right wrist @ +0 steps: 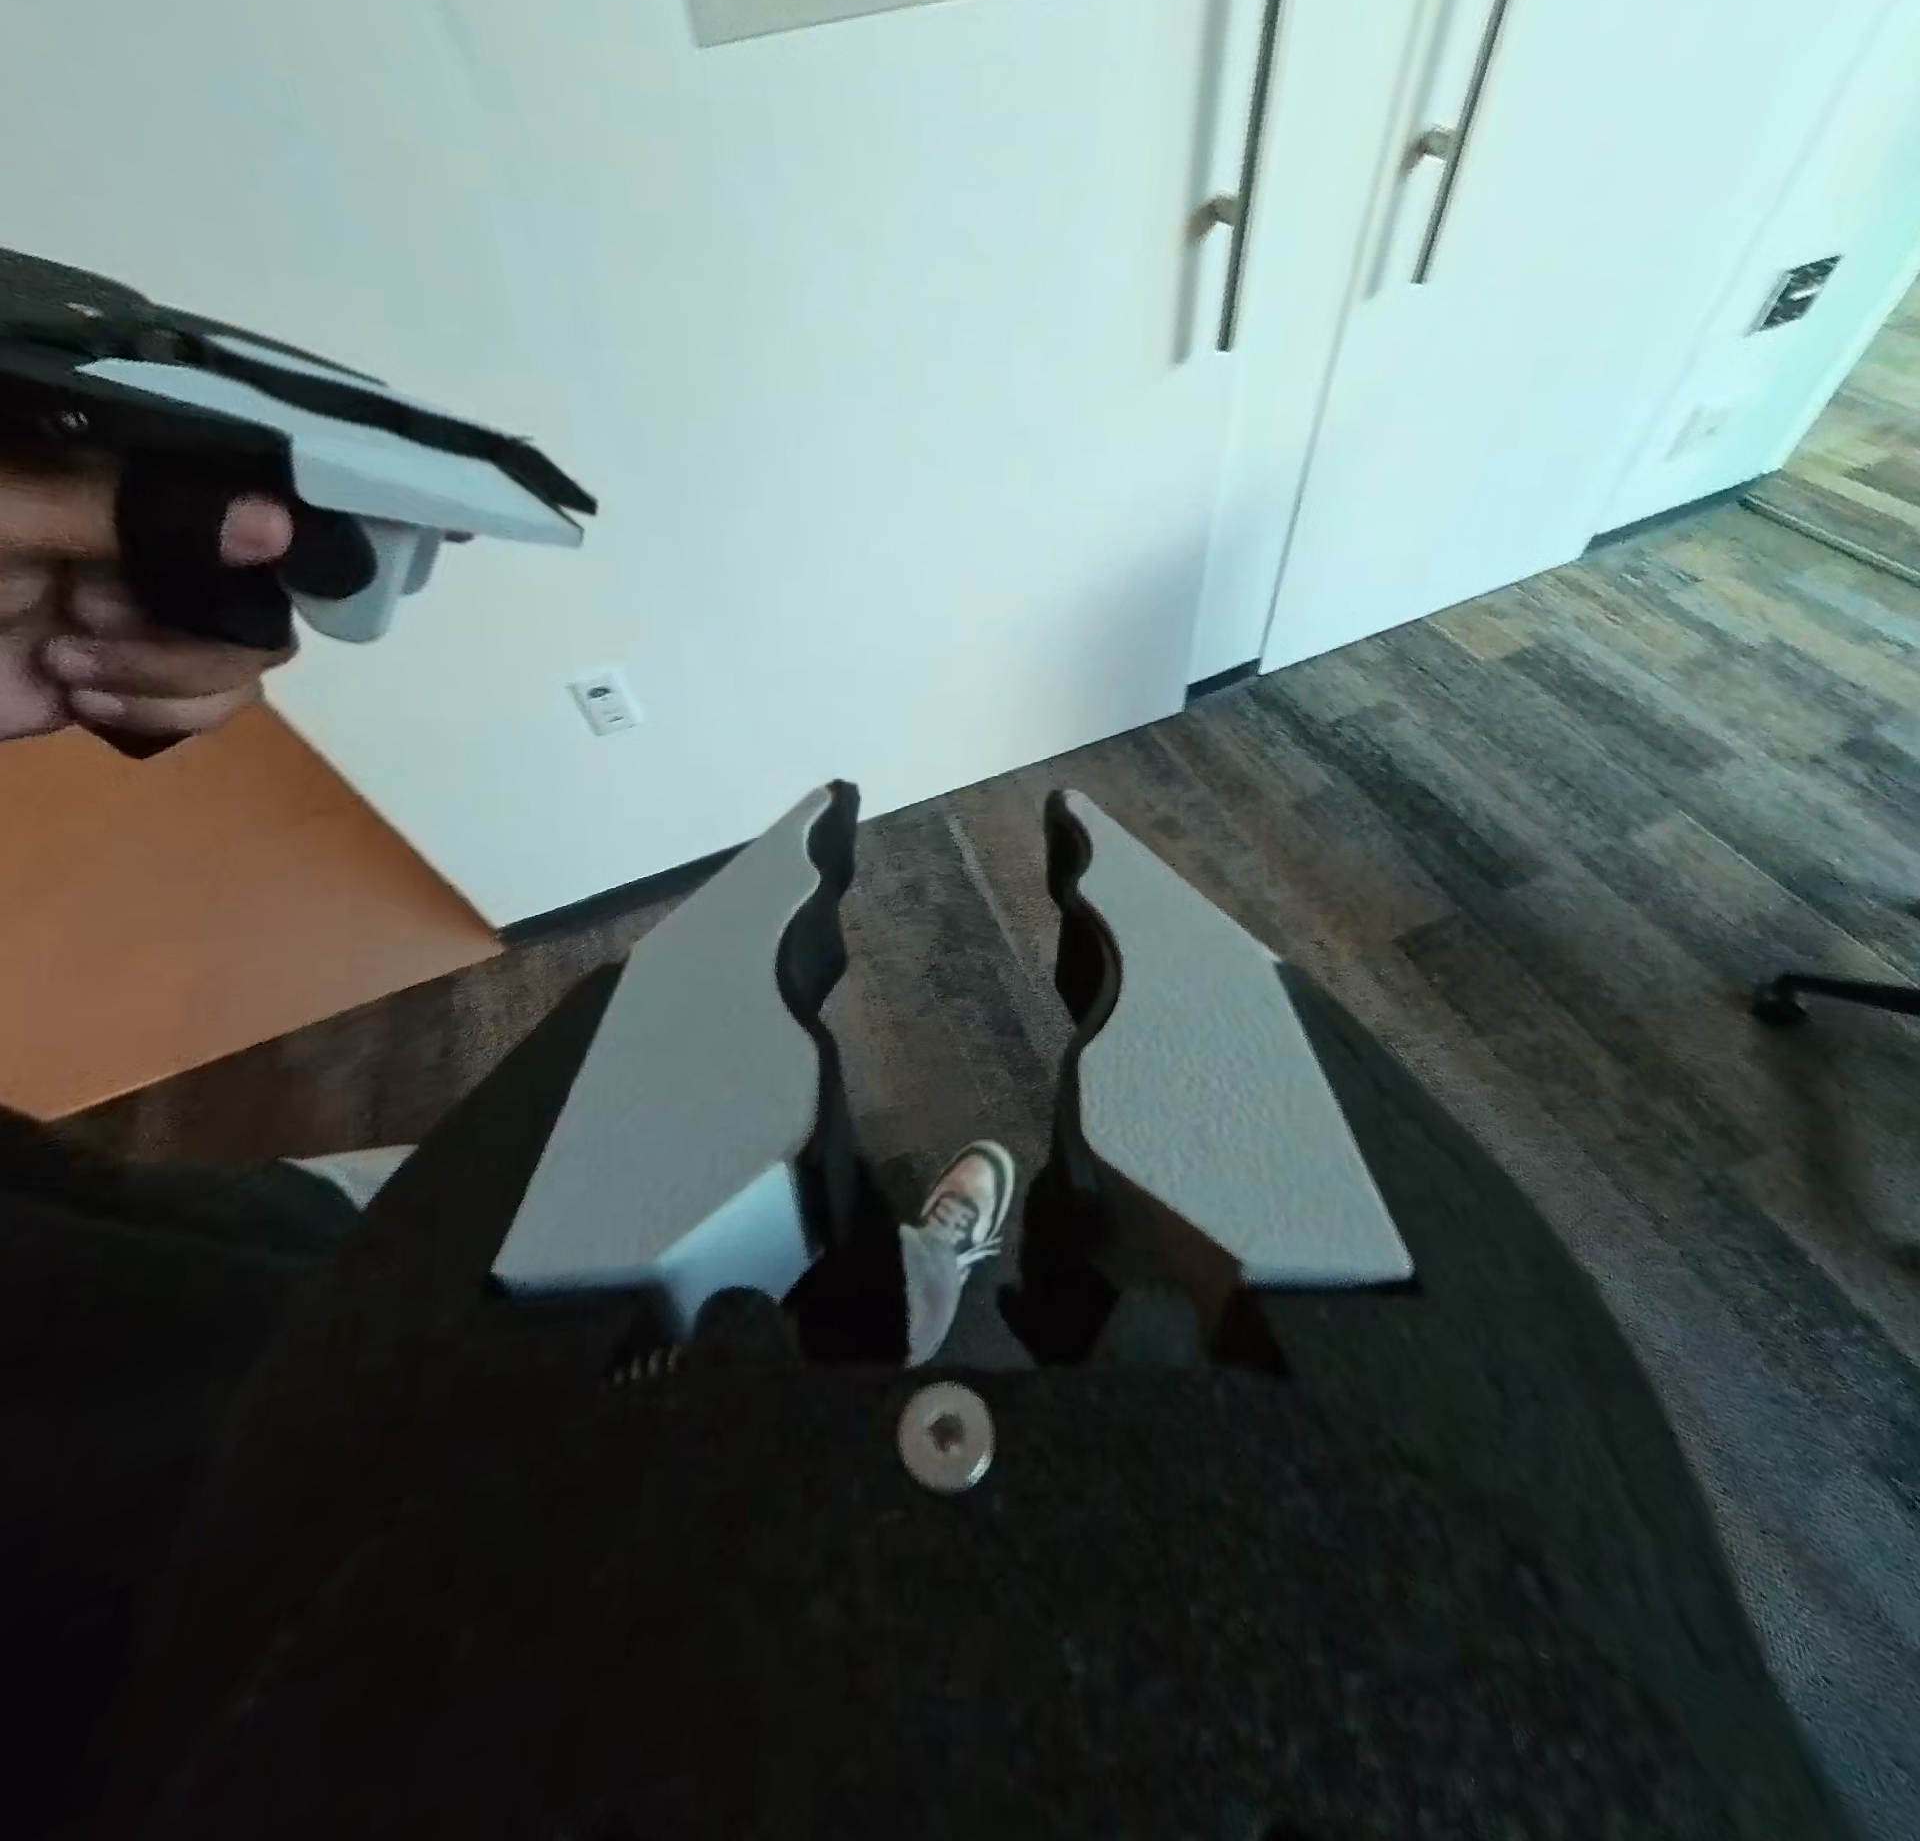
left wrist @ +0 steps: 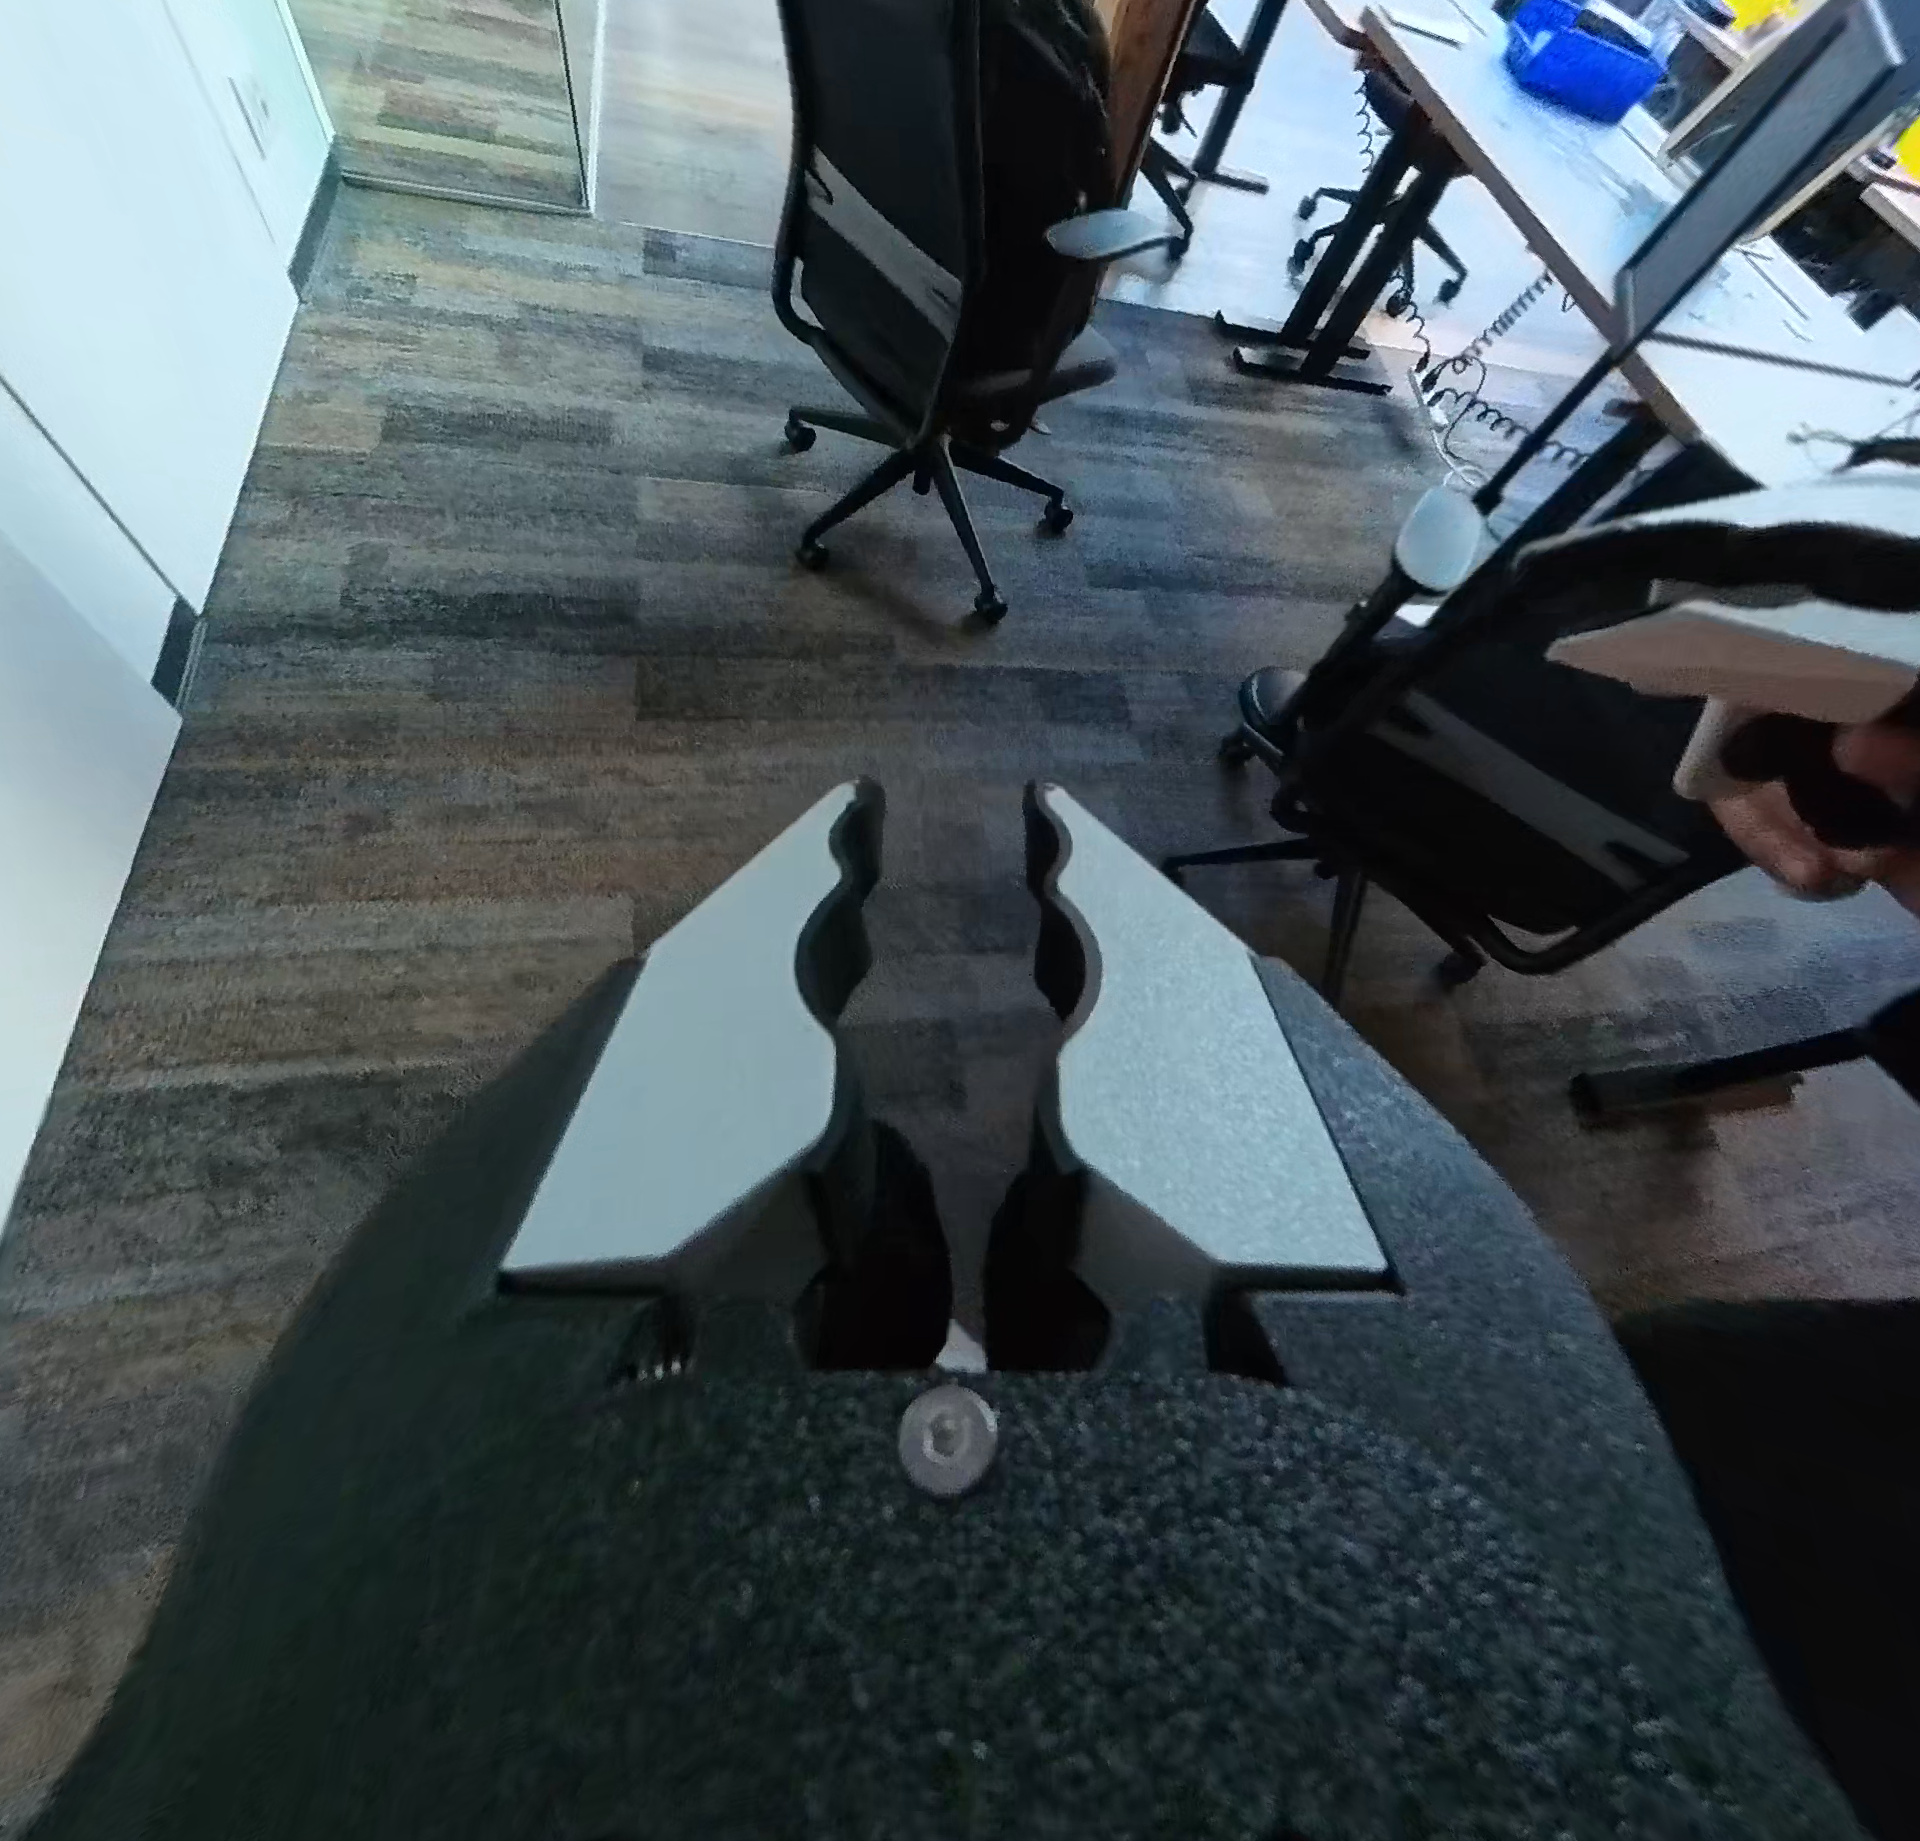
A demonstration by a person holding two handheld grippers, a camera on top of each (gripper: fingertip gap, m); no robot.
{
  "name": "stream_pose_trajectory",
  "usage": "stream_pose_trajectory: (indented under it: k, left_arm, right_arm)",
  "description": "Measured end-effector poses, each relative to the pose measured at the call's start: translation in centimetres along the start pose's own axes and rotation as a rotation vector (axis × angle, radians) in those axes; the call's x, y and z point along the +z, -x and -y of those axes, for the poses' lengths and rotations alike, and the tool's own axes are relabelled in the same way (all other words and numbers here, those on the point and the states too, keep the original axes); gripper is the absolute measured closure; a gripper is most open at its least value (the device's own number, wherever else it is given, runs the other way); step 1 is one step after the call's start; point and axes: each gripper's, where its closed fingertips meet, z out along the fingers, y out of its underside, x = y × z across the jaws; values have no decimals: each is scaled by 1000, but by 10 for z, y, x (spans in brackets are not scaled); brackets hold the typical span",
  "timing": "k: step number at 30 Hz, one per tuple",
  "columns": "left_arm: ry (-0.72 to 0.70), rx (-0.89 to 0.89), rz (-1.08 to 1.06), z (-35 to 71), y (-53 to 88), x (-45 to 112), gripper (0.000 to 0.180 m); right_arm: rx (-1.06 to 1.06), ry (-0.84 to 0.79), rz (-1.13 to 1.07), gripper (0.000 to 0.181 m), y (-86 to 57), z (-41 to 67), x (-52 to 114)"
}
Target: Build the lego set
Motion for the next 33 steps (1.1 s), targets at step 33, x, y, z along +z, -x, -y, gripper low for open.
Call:
stream_pose_trajectory:
  k: [33]
  left_arm:
    - [-132, -160, 206, 451, 413, 561, 154]
  right_arm:
    - [-194, -83, 344, 124, -644, 353, 672]
